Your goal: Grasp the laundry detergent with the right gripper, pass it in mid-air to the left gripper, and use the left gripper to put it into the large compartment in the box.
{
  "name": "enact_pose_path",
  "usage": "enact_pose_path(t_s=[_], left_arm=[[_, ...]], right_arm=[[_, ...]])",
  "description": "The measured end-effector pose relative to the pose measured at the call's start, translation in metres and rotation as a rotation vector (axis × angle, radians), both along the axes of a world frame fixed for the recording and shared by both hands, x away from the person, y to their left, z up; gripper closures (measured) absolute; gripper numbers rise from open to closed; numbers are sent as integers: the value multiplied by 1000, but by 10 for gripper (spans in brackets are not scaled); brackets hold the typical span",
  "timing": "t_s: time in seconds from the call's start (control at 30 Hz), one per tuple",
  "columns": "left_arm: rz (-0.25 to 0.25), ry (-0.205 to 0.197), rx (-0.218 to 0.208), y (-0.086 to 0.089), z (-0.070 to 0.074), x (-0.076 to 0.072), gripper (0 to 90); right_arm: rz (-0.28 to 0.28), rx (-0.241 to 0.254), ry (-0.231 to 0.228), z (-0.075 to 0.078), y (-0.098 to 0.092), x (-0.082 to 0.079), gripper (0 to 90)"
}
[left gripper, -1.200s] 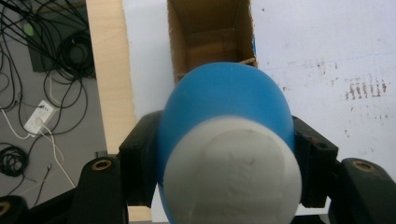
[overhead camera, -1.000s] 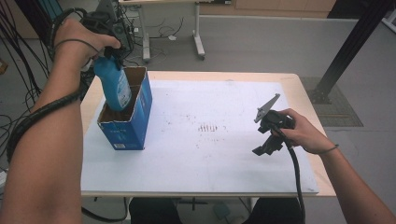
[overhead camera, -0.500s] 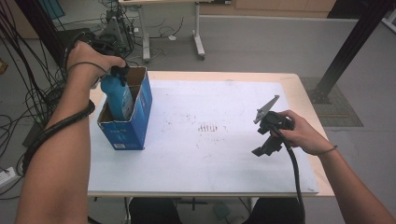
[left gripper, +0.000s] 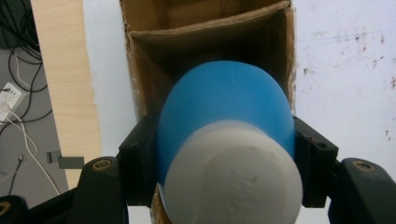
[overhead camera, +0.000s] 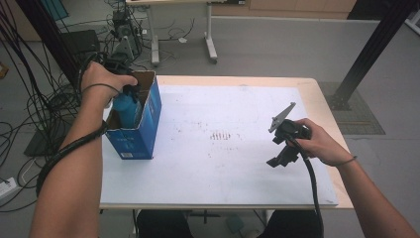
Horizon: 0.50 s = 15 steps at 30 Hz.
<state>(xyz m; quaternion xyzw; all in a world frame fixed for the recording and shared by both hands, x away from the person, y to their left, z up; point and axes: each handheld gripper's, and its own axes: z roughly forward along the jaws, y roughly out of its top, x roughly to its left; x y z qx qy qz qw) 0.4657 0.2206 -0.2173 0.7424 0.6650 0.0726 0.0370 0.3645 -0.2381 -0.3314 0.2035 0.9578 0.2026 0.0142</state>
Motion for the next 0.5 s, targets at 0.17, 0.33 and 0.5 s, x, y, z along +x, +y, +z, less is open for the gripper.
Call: enact_pose_path(t_s=[0.17,0.33,0.5], left_arm=[[9,-1,4,1,-9,0,376],[18,-1,3,2,-23,-1,377],[20,4,10,2,-29,-2,376]], right_arm=[[2,1,1,-2,1,0,91],[2,1,4,-4,2,-1,91],[-5,3,9,-5,1,-2,91]])
